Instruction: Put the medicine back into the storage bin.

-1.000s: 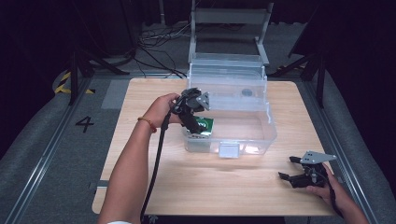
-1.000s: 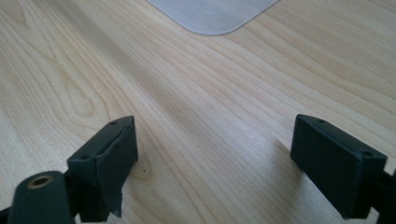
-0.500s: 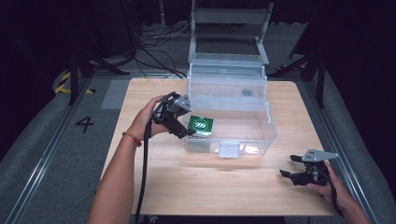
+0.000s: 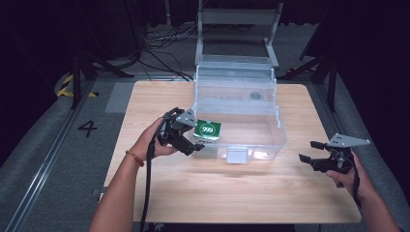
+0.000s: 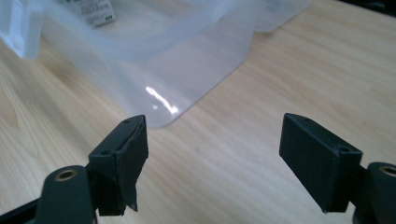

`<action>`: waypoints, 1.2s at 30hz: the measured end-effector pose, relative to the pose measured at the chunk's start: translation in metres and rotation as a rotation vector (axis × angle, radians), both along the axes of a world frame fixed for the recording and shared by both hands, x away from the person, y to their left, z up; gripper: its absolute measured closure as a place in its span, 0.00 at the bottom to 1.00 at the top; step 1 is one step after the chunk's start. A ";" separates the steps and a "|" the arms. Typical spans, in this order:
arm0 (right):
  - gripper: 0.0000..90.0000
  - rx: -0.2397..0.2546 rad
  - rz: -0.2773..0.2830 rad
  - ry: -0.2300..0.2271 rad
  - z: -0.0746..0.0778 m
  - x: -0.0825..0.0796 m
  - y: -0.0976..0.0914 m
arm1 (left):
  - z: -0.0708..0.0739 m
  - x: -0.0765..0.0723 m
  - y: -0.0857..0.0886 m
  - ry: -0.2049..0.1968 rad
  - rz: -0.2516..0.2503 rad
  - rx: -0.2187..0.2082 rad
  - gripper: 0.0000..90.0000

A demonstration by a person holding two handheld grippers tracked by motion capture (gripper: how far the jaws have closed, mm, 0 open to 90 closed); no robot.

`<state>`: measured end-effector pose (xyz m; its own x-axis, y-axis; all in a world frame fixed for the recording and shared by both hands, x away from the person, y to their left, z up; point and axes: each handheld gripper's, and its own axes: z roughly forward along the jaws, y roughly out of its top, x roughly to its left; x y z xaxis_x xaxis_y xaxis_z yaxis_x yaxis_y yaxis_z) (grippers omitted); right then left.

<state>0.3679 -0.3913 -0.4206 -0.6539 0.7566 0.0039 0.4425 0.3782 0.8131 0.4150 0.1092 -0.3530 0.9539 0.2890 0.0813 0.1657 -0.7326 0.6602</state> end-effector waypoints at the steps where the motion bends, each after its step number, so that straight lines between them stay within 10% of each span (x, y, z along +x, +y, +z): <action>1: 0.27 0.001 0.007 -0.006 0.004 0.004 0.000 | -0.002 -0.002 -0.002 -0.003 0.006 -0.008 0.18; 12: 0.37 0.043 0.061 -0.075 0.058 0.061 0.017 | -0.017 -0.018 -0.022 0.026 -0.050 -0.009 0.23; 18: 0.38 0.029 0.076 -0.129 0.088 0.092 0.038 | -0.025 -0.020 -0.023 -0.035 -0.026 -0.001 0.29; 36: 0.39 -0.024 0.138 -0.141 0.118 0.162 0.100 | -0.041 -0.007 -0.031 -0.002 0.027 0.016 0.46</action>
<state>0.5303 -0.2913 -0.3028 -0.7443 0.6583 -0.1124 0.2672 0.4479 0.8532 0.4080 0.0782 -0.3939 0.9455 0.3132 0.0885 0.1839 -0.7385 0.6486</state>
